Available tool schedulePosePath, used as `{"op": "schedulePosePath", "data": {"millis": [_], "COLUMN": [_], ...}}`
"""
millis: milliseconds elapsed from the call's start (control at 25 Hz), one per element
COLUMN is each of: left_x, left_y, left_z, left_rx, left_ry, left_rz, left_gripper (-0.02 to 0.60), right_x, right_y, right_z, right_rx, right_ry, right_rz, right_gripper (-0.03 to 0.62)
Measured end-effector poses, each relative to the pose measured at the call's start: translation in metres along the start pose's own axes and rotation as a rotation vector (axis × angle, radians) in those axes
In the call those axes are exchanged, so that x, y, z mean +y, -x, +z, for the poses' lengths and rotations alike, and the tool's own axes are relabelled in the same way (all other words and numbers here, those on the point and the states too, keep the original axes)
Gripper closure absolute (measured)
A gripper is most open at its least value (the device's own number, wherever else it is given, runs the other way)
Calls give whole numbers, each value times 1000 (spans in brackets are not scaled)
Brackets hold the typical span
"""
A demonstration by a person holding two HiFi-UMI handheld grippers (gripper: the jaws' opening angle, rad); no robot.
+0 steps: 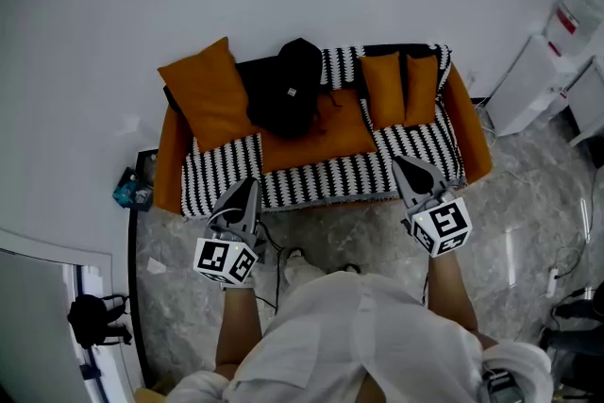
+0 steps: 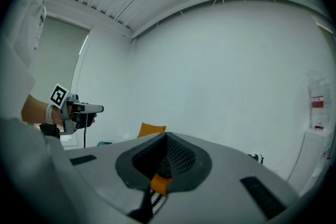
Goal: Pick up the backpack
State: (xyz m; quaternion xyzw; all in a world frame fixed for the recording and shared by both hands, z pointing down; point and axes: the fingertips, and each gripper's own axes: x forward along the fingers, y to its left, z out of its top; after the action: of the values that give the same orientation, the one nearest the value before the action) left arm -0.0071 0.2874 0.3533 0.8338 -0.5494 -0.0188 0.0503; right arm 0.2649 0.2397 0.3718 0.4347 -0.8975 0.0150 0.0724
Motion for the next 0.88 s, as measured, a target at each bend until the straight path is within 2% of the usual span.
{"op": "schedulePosePath", "data": {"millis": [280,880], "left_x": [15,86], "left_y": [-2,-6], "left_z": [-4,-4], "left_rx": [7,12], "left_ry": [14,55], "left_rz": [2,5], "left_gripper": [538,538], "right_x": [4,33], "right_y": [-19,-84], "right_z": [-6,8], "right_rx": [15,38], "right_ry": [-31,9], "right_rz": [6,42], "right_gripper": [576,576]}}
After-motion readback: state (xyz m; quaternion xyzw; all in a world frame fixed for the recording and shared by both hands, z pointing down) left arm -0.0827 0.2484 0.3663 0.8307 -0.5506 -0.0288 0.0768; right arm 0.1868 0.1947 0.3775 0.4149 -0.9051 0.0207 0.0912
